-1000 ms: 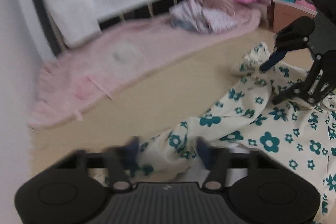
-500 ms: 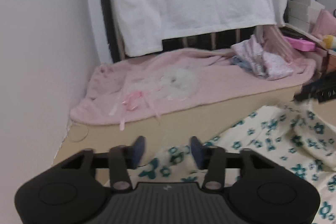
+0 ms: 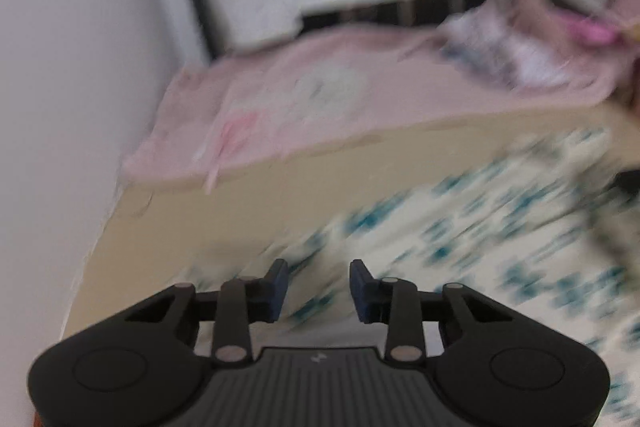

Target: Fold clothes

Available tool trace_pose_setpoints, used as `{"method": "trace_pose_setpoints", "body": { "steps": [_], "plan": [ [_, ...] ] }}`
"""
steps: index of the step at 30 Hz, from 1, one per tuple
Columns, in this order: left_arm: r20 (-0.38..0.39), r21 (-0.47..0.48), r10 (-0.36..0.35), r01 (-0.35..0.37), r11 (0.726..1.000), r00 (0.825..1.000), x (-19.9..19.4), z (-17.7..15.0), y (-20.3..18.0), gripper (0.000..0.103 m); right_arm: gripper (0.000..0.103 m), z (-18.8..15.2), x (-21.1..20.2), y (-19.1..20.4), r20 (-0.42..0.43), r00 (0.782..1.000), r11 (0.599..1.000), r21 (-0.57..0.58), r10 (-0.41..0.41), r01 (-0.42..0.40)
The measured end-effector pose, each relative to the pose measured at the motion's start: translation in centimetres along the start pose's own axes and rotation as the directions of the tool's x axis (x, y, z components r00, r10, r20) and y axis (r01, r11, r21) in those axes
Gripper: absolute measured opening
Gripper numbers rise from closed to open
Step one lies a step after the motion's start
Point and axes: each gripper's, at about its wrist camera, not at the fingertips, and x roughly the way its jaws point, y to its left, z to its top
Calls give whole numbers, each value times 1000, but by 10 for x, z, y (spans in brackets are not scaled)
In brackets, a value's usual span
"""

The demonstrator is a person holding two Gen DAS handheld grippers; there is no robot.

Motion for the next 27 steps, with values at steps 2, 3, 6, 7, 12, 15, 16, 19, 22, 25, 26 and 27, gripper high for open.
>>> {"method": "trace_pose_setpoints", "body": {
  "steps": [2,3,6,7,12,15,16,19,22,25,26,27],
  "plan": [
    [10,64,-55,54,996,998,4,16,-30,36,67,-8,-9,19,-6,1000,996,-92,12,-12],
    [8,97,-80,79,992,997,10,24,-46,36,66,-15,-13,30,1,1000,989,-151,8,-8],
    [-64,140,-94,102,985,994,51,43,-88,27,32,-37,-2,54,-17,996,959,-272,-89,81],
    [-117,123,-57,72,990,992,75,46,-95,14,7,-43,3,55,-31,992,955,-275,-121,108],
    [-71,-101,-37,29,994,997,105,37,-69,23,11,-38,-7,46,-82,994,973,-227,-65,45],
    [19,-192,-103,105,976,994,102,21,-52,25,43,9,-9,20,3,1000,981,-190,-29,29],
    [31,-202,-112,116,973,993,100,19,-50,26,45,28,3,9,14,997,979,-187,-79,81],
    [62,-243,-156,166,956,986,99,16,-42,31,45,70,46,-25,6,979,967,-157,-204,202],
    [73,-244,-178,191,951,981,100,16,-44,34,44,80,87,-42,-80,969,963,-161,-233,218],
    [77,-250,-190,204,947,979,104,18,-44,35,1,67,99,-43,-120,964,960,-183,-237,214],
    [78,-252,-194,207,945,978,104,18,-43,36,1,61,100,-43,-120,962,958,-187,-244,220],
    [79,-252,-196,210,945,977,103,18,-43,36,1,59,94,-47,-85,955,951,-153,-284,269]
  ]
}}
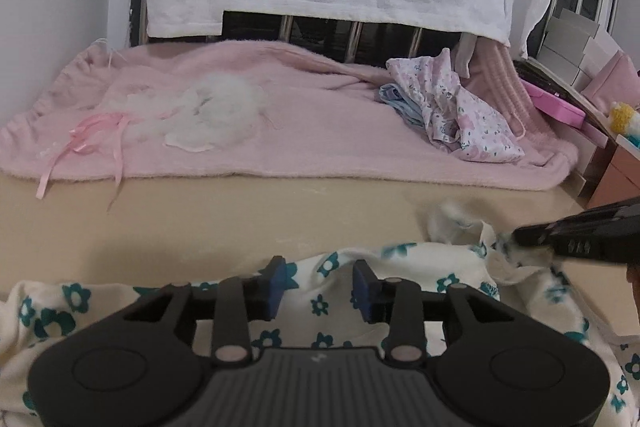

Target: Fold clothes

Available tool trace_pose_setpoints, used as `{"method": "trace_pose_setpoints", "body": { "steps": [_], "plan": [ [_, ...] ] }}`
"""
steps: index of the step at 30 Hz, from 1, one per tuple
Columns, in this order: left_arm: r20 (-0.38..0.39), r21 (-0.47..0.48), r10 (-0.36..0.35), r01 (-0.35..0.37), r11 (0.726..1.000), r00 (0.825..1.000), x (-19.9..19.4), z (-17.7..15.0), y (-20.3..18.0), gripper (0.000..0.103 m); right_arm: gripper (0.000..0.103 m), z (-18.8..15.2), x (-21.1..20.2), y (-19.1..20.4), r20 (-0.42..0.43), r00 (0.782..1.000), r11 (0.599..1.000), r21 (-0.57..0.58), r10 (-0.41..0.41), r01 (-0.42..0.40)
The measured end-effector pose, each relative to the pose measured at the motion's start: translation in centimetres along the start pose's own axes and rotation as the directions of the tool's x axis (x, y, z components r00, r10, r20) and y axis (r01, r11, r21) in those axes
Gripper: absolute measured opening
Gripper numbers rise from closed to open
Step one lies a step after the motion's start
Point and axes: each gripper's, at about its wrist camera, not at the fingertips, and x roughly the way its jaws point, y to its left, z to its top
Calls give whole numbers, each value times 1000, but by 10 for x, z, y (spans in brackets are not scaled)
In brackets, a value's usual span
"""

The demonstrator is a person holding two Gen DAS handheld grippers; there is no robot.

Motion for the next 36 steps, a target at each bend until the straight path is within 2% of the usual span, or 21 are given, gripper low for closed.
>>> {"method": "trace_pose_setpoints", "body": {
  "steps": [2,4,5,6,7,9,10,13,14,15,16,19,22,23,24,25,27,29,31,33,36],
  "plan": [
    [-2,10,-8,8,1000,1000,0,0,-1,38,1,-6,-10,-13,59,992,990,94,-107,102],
    [-4,22,-15,15,1000,1000,1,0,-4,44,1,-10,-14,-23,68,982,972,165,-177,164],
    [-5,26,-21,21,999,1000,1,0,-4,46,3,-10,-16,-23,75,972,964,161,-224,209],
    [-6,30,-24,25,999,1000,1,0,-5,48,8,-11,-21,-23,103,971,967,156,-218,200],
    [-6,33,-27,27,999,1000,1,-1,-6,50,25,-11,-27,-23,134,970,972,151,-203,182],
    [-8,42,-27,28,999,1000,2,-1,-7,52,43,-9,-43,-22,195,972,982,163,-128,97],
    [-9,46,-27,27,999,1000,2,-1,-8,53,41,-10,-53,-18,221,972,987,153,-81,47],
    [-10,50,-28,29,998,1000,2,-2,-9,54,40,-3,-51,1,202,970,988,51,132,-145],
    [-10,45,-31,31,998,999,2,-2,-8,54,39,-1,-42,9,187,971,987,28,150,-158],
    [-9,41,-34,34,999,999,1,-2,-7,54,32,-1,-29,14,154,977,989,15,145,-149],
    [-9,39,-36,36,999,999,1,-2,-7,55,16,-1,-16,19,118,984,990,1,137,-138],
    [-9,43,-33,33,999,999,1,-2,-8,55,13,-8,-3,20,48,988,989,-35,147,-145],
    [-10,43,-34,34,998,999,1,-1,-8,55,15,-12,-36,2,86,988,989,51,131,-136],
    [-10,43,-34,35,998,999,1,-1,-8,55,15,-19,-56,0,125,978,984,45,166,-173],
    [-10,45,-33,34,998,999,1,-1,-8,56,21,-27,-78,-2,168,964,976,31,207,-215],
    [-11,49,-31,31,998,999,1,-1,-9,56,39,-37,-94,0,180,951,965,23,252,-260],
    [-11,48,-32,32,998,999,1,-1,-9,56,54,-60,-111,20,132,941,950,-36,313,-311],
    [-10,44,-35,35,998,999,1,-1,-8,56,51,-78,-115,40,93,954,957,-92,285,-277],
    [-9,36,-40,40,999,999,1,-1,-7,56,4,-95,-112,57,81,976,971,-140,204,-192],
    [-8,30,-43,43,999,999,1,-1,-6,56,3,-101,-125,63,126,983,980,-165,136,-114],
    [-9,37,-37,37,999,999,1,-1,-8,56,3,-108,-153,64,219,975,981,-192,42,1]
  ]
}}
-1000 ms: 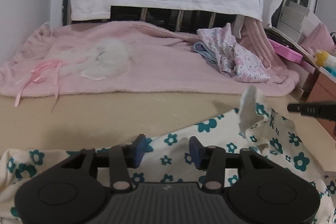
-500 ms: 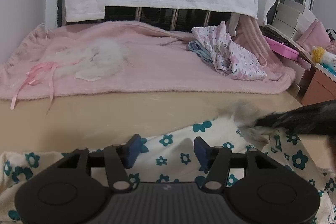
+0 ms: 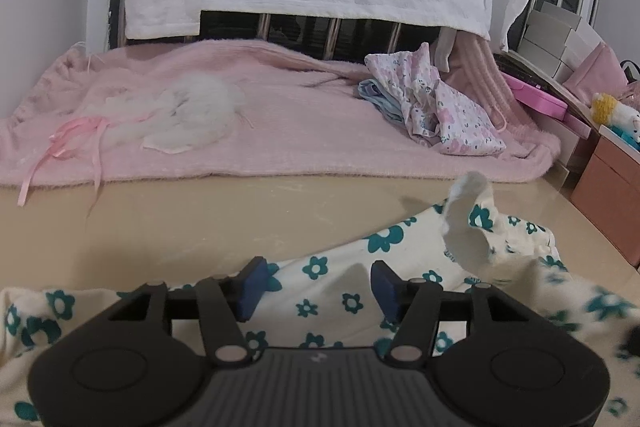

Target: Fold clothes

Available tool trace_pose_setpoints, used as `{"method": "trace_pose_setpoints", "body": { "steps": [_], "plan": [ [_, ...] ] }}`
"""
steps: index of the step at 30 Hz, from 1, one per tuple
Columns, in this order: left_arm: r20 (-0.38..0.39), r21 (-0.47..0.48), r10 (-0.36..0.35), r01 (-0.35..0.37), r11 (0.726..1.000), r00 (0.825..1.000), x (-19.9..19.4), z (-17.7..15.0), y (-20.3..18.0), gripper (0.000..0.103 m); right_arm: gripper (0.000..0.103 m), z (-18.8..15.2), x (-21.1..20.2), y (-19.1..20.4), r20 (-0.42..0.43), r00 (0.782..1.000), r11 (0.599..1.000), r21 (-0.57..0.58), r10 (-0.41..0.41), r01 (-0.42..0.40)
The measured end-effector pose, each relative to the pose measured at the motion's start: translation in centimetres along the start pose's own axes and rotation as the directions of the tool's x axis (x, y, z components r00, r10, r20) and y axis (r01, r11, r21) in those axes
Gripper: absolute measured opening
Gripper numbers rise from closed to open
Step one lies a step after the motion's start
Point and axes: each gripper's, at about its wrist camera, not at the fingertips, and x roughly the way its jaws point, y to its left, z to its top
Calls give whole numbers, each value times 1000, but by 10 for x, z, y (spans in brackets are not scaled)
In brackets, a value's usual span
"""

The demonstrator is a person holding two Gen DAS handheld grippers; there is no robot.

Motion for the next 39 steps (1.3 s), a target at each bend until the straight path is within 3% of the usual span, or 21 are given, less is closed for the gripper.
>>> {"method": "trace_pose_setpoints", "body": {
  "steps": [5,7,8,10,12,15,17,18,19,23,26,27,28,29,30,32,33,35,36,37,39],
  "plan": [
    [-1,4,1,-1,1000,1000,0,0,-1,57,5,-19,-3,26,-57,998,991,-136,12,-20],
    [0,1,-1,1,1000,1000,0,0,0,57,18,-28,7,44,-117,992,977,-205,42,-66],
    [0,1,-2,2,1000,1000,0,0,0,57,23,-29,8,50,-100,995,972,-231,18,-41],
    [0,1,-4,4,1000,1000,0,0,2,58,39,-19,0,46,-56,998,979,-200,30,-41],
    [-2,7,-5,5,1000,1000,0,-1,1,60,49,2,-6,23,18,996,995,-48,83,-82],
    [-2,7,-9,9,1000,1000,-1,-1,2,61,48,20,23,17,-30,998,998,-6,63,-63],
    [0,0,-11,11,1000,1000,-1,-1,2,61,26,19,49,27,-110,992,997,-46,54,-59],
    [0,-1,-10,10,1000,1000,-1,-1,2,61,2,16,57,28,-132,990,998,-47,41,-47],
    [-1,0,-9,9,1000,1000,-1,-1,1,61,2,12,66,27,-152,988,998,-48,25,-33],
    [-1,1,-7,7,1000,1000,-1,0,-1,61,1,22,65,-13,-68,992,987,110,-106,113],
    [-1,1,-5,5,1000,1000,0,0,-1,61,4,31,50,-20,-35,998,989,134,-50,55],
    [-1,0,-6,6,1000,1000,0,0,-1,61,17,32,45,-15,-38,999,992,116,-39,43],
    [-1,-1,-7,7,1000,1000,0,0,-1,61,50,29,39,-10,-39,999,993,109,-35,39],
    [0,-3,-8,8,1000,1000,0,-1,0,61,63,25,33,-5,-41,999,994,104,-33,37],
    [0,-3,-7,7,1000,1000,0,-1,0,61,68,21,27,0,-42,999,994,99,-31,35],
    [0,-1,-4,4,1000,1000,0,-1,-1,62,69,13,14,10,-45,999,996,88,-27,30],
    [-1,1,-4,4,1000,1000,0,-1,-1,62,69,9,13,14,-47,998,996,83,-30,34],
    [-1,1,-4,4,1000,1000,0,-1,-1,62,52,1,10,20,-52,998,996,72,-39,43],
    [0,-2,-6,6,1000,1000,0,-1,-1,62,13,-2,15,20,-68,996,997,57,-56,60],
    [1,-6,-7,7,1000,1000,0,-1,0,62,3,-5,21,20,-87,993,996,41,-75,79],
    [2,-8,-9,9,1000,1000,-1,0,0,62,3,-1,15,18,-43,994,994,43,-103,104]
  ]
}}
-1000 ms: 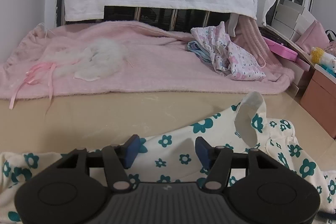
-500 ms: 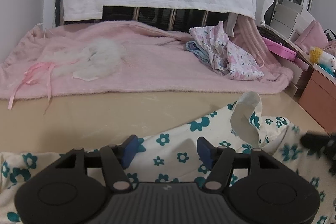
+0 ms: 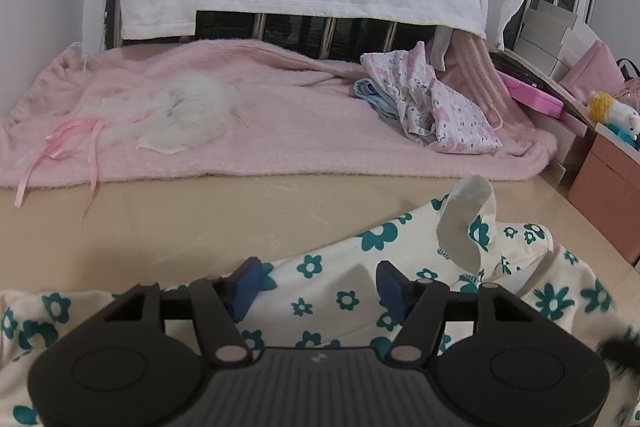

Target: Fold clothes

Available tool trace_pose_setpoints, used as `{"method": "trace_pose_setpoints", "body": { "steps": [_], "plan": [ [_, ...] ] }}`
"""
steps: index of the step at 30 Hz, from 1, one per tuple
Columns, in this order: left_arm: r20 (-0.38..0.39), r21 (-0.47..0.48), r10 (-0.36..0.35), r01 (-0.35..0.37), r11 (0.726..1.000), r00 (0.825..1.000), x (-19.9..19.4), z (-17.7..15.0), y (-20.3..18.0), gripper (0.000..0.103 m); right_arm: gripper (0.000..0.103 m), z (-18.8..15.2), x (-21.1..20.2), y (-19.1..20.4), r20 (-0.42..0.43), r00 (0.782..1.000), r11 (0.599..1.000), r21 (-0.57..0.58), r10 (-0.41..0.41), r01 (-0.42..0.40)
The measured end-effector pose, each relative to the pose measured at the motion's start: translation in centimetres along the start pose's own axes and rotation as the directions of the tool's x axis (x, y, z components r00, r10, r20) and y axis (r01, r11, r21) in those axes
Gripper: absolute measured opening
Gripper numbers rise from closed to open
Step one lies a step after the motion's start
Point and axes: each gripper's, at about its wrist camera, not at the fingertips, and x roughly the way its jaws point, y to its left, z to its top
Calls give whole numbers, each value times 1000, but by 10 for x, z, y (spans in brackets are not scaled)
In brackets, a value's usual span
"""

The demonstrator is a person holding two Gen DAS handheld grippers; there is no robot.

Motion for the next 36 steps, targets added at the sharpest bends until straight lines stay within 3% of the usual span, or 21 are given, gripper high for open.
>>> {"method": "trace_pose_setpoints", "body": {
  "steps": [2,3,4,6,8,10,11,12,16,18,20,22,23,24,25,27,29,30,31,32,36],
  "plan": [
    [-1,5,2,-2,1000,1000,0,0,-1,63,4,5,-7,-1,35,999,1000,7,-9,9],
    [-2,8,3,-3,1000,1000,0,0,-2,63,10,8,-11,0,42,999,1000,11,-4,4],
    [-2,8,3,-3,1000,1000,0,0,-2,64,40,10,-9,-1,20,1000,1000,20,14,-14],
    [-2,8,2,-2,1000,1000,0,0,-2,64,81,9,-1,-8,-33,998,998,50,48,-46],
    [-2,8,2,-2,1000,1000,0,0,-2,64,65,1,4,-13,-69,995,995,79,66,-60],
    [-3,13,4,-4,1000,1000,0,0,-2,64,20,-12,5,-9,-74,993,995,57,90,-86],
    [-3,13,3,-3,1000,1000,0,0,-2,65,10,-19,7,-6,-80,992,995,37,93,-90],
    [-3,11,2,-2,1000,1000,0,0,-2,65,7,-23,8,-2,-72,994,997,20,81,-80],
    [-2,9,3,-3,1000,1000,0,0,-2,65,7,-28,-3,32,52,998,983,-177,-40,49],
    [-3,11,3,-3,1000,1000,0,0,-3,66,7,-34,-2,59,60,995,929,-356,-84,100],
    [-2,9,1,-1,1000,1000,0,0,-2,66,7,-43,2,82,36,996,863,-496,-85,92],
    [-1,7,2,-2,1000,1000,0,0,-2,66,15,-45,3,90,31,992,827,-550,-119,116],
    [-1,8,4,-4,1000,1000,0,0,-3,66,24,-38,0,84,13,994,858,-504,-110,102],
    [-1,9,5,-5,1000,1000,0,0,-3,66,50,-29,-4,76,-7,995,893,-443,-96,83],
    [-2,11,6,-5,1000,1000,0,0,-3,66,66,-19,-10,64,-9,999,932,-360,-39,34],
    [-3,14,5,-5,1000,1000,1,0,-4,67,68,-2,-18,43,4,997,977,-203,71,-69],
    [-1,7,1,-1,1000,1000,0,0,-3,67,63,7,-5,41,-11,998,986,-157,56,-57],
    [0,5,0,0,1000,1000,0,-1,-2,67,43,7,6,44,-34,999,985,-167,40,-45],
    [0,5,0,0,1000,1000,0,-1,-3,67,10,4,15,47,-61,997,984,-173,41,-51],
    [0,5,0,0,1000,1000,0,-1,-3,67,2,0,25,48,-89,995,982,-178,45,-60],
    [-2,12,3,-3,1000,1000,1,0,-4,68,2,-15,14,65,-34,999,934,-355,20,-30]
  ]
}}
